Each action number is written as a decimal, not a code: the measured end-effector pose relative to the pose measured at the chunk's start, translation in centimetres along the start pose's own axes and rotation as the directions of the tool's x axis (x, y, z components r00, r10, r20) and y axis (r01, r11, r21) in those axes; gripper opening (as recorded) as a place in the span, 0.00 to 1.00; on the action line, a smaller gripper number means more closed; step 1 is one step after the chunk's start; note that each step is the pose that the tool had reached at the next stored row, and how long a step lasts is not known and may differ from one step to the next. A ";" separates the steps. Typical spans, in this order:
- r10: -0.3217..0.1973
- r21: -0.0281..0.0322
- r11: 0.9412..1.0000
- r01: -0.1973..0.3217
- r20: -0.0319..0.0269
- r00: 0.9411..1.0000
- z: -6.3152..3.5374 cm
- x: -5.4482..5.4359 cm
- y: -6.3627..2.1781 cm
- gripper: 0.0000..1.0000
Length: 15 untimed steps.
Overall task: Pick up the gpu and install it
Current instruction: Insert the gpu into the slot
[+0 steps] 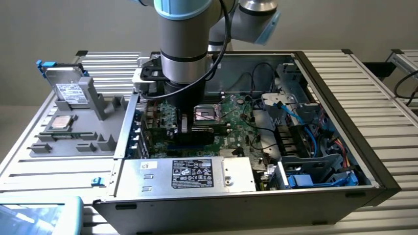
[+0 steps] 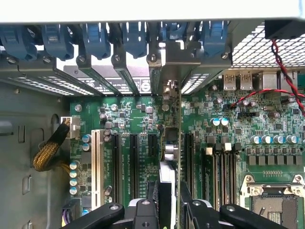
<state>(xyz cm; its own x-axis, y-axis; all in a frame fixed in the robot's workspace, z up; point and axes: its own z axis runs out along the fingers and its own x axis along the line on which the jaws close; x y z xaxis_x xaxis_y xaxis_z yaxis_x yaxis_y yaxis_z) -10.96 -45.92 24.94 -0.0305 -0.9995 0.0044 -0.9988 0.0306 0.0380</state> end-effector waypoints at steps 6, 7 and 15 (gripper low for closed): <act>-0.002 0.001 1.000 0.002 0.000 1.000 0.01 0.0 0.01 0.28; -0.004 0.001 1.000 0.004 0.002 1.000 0.00 0.0 -0.01 0.28; -0.008 0.001 1.000 0.008 0.005 1.000 0.00 0.0 -0.02 0.28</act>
<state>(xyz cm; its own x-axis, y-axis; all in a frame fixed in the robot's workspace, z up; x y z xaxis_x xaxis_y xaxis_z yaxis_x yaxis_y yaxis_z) -10.95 -45.95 24.94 -0.0228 -0.9997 -0.0005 -0.9990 0.0227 0.0374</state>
